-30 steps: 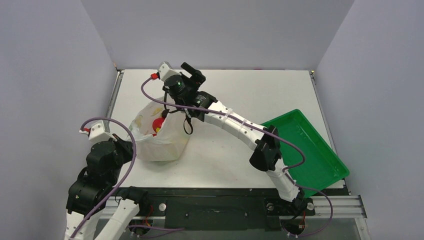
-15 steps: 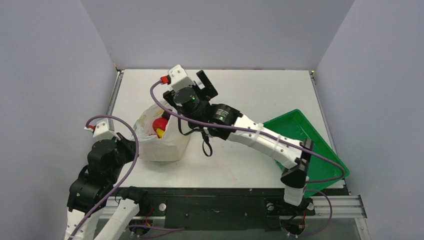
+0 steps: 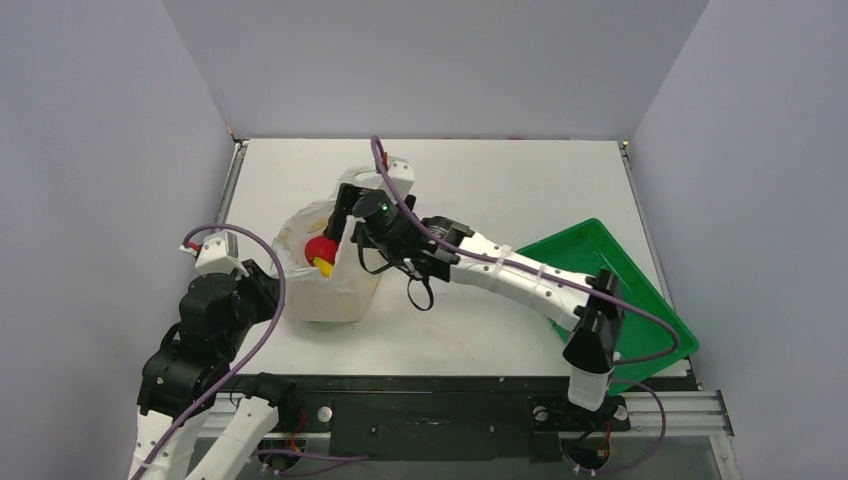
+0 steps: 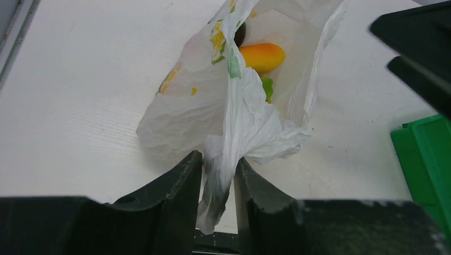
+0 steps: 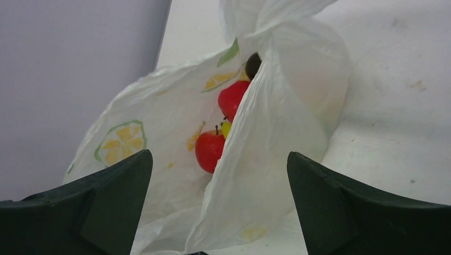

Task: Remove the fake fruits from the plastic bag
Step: Adjust the plastic bag at the center of the board.

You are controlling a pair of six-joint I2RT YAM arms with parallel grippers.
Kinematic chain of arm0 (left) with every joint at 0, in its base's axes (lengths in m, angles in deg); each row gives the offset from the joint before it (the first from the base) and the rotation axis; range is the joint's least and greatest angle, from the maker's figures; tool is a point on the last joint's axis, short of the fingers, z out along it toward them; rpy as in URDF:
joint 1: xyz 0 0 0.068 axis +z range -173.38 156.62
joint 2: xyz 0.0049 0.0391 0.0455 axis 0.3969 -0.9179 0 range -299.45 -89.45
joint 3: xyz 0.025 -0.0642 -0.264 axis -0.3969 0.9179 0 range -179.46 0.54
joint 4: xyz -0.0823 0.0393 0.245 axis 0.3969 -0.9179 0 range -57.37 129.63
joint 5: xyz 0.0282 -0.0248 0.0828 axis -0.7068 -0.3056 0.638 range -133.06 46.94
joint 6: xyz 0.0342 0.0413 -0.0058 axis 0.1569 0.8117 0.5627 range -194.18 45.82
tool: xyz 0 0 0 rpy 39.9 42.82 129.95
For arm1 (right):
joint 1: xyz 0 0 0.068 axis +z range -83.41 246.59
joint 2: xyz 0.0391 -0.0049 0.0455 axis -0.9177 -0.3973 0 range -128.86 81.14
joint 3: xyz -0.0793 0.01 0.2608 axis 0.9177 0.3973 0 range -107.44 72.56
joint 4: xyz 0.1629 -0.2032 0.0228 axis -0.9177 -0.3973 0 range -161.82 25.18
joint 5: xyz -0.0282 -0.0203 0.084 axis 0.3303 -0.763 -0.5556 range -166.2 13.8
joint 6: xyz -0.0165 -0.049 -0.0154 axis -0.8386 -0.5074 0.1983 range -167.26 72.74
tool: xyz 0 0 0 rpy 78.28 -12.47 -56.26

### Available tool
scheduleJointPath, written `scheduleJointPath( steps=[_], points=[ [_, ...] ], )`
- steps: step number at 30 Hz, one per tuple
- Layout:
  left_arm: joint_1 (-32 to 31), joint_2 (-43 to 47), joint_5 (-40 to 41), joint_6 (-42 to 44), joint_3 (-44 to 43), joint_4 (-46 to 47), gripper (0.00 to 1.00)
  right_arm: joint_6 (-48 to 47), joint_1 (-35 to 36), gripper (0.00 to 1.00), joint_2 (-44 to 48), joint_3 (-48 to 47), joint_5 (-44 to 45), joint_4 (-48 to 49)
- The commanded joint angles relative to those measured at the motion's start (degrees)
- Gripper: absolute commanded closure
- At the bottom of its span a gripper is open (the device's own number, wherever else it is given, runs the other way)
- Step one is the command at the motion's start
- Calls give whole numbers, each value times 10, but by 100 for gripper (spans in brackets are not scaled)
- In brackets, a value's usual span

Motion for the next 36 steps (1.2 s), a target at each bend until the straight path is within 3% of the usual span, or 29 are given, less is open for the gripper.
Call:
scheduleJointPath(
  steps=[1, 5, 10, 18, 25, 31, 36],
  points=[
    [2, 1, -24, 22, -29, 16, 64, 114, 6, 9, -57, -18, -85, 30],
    [2, -4, -42, 51, -71, 8, 44, 116, 9, 13, -86, -5, -82, 36],
    [2, -47, -35, 108, -156, 14, 31, 101, 12, 25, -95, 13, -48, 35],
    [2, -231, -14, 250, -257, 39, 26, 83, 15, 43, -89, 18, -6, 17],
    [12, -340, 4, 351, -256, 110, 18, 78, 8, 44, -96, 4, -16, 10],
    [31, -419, -34, 371, -248, 138, 17, 82, 4, 46, -100, -1, -15, 10],
    [32, -425, -66, 366, -204, 176, 18, 89, -1, 50, -103, -1, -13, 14]
  ],
)
